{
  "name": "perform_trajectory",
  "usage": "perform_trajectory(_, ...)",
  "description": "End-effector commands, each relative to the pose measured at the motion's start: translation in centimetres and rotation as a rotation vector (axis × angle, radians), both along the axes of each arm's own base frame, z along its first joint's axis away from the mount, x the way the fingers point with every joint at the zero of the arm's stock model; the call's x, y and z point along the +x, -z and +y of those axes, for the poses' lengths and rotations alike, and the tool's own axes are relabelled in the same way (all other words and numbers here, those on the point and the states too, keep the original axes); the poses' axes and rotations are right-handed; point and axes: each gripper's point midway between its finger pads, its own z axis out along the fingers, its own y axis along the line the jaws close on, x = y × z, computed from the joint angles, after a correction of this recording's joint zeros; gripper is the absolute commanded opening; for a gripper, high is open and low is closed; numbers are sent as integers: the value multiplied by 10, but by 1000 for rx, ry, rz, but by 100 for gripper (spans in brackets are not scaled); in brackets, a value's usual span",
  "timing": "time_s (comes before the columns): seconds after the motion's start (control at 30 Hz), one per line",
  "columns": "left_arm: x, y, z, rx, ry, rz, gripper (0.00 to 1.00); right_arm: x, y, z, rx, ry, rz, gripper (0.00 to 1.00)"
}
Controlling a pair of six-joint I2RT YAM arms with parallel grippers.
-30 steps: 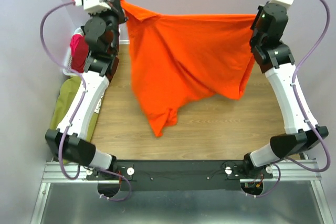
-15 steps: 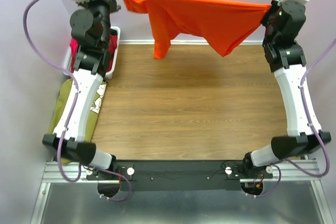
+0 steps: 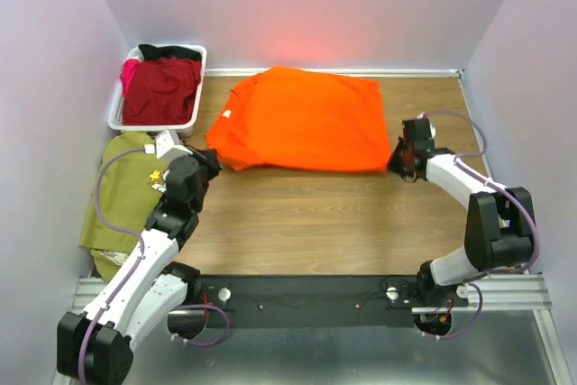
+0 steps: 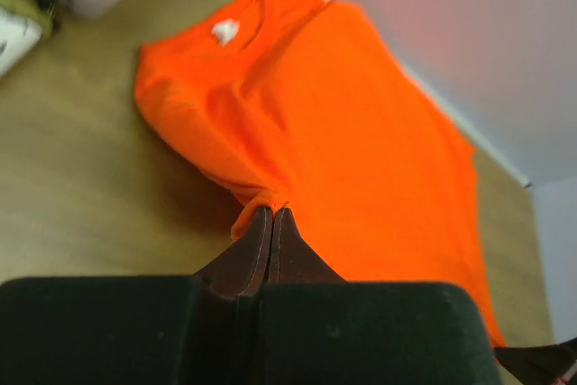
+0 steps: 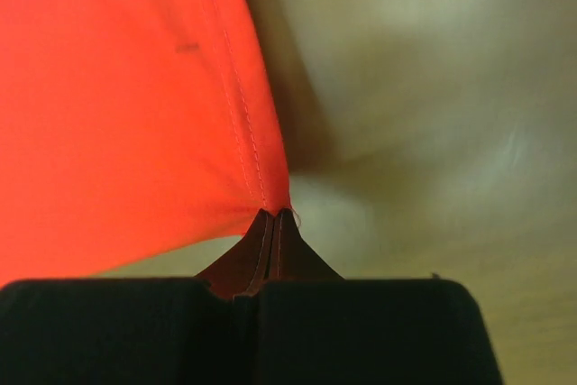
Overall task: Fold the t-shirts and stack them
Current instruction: Flatten out the tshirt
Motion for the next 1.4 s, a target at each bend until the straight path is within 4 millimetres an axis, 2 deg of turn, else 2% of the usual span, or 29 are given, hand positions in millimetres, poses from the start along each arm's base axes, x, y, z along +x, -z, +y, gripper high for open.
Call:
perform_trajectory(0.0, -16, 30, 7, -51, -81, 91, 0, -51, 32, 23, 181, 45, 119, 1)
perform_trajectory(0.03, -17, 34, 10, -37, -103, 108, 0, -65, 40, 28, 208, 32, 152, 1)
perform_trajectory(0.13, -19, 48, 12, -11, -112, 157, 0, -85, 42, 29, 229, 40, 189, 1)
perform_trajectory(0.23, -20, 58, 11, -10, -121, 187, 0, -99, 45, 25, 216, 53, 225, 1)
perform_trajectory(0.33, -19, 69, 11, 3, -134, 214, 0, -101, 39, 19, 188, 67, 211, 2)
perform_trajectory(0.43, -16, 73, 7, 14, -124, 235, 0, -96, 30, 10, 142, 86, 179, 7)
perform_trajectory(0.53, -12, 73, 4, 23, -119, 246, 0, -91, 26, 5, 109, 89, 173, 19)
perform_trajectory(0.57, -9, 71, 2, 23, -119, 243, 0, -90, 27, 1, 92, 97, 174, 27)
perform_trajectory(0.67, -6, 65, 2, 33, -129, 233, 0, -88, 28, -5, 55, 110, 174, 36)
perform_trajectory(0.77, -4, 59, 4, 35, -142, 215, 0, -82, 27, -11, 18, 123, 164, 38)
perform_trajectory(0.93, -1, 56, 4, 50, -144, 213, 0, -70, 30, -10, 5, 99, 152, 38)
perform_trajectory(1.1, -2, 57, 4, 61, -137, 218, 0, -62, 46, -6, 11, 81, 188, 38)
perform_trajectory(1.27, -12, 67, 0, 80, -99, 251, 0, -60, 59, 1, 24, 62, 211, 38)
perform_trajectory(1.37, -22, 82, -4, 101, -68, 306, 9, -59, 63, 2, 18, 57, 218, 37)
